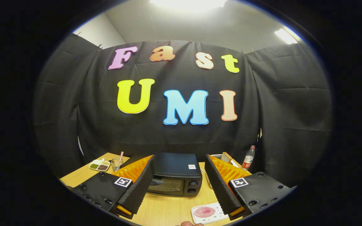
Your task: Open the toaster oven, put the food inside, and close the toaster oven door.
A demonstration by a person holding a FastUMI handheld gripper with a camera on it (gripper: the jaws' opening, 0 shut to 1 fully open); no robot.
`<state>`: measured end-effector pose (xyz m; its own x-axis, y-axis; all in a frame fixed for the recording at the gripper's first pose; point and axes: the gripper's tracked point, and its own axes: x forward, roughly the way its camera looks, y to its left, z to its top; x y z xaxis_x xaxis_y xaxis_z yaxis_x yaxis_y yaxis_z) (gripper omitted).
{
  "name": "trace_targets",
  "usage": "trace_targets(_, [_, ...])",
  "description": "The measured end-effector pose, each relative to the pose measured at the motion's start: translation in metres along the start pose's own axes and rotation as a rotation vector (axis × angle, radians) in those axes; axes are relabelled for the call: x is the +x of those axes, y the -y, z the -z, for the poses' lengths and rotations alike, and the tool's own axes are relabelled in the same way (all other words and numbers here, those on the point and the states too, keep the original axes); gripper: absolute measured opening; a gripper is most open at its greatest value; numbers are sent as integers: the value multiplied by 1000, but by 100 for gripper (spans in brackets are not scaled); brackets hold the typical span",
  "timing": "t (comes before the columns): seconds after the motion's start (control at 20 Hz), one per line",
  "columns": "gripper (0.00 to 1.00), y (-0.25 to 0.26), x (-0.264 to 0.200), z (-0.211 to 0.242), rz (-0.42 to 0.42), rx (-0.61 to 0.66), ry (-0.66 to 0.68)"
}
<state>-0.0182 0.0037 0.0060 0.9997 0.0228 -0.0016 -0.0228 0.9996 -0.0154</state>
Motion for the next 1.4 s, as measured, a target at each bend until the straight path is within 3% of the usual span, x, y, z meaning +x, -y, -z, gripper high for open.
trace_targets(0.45, [98, 6, -2, -1, 21, 39, -10])
trace_targets(0.85, [98, -27, 21, -2, -41, 20, -26])
trace_targets(1.4, [98, -85, 90, 72, -91, 13, -182])
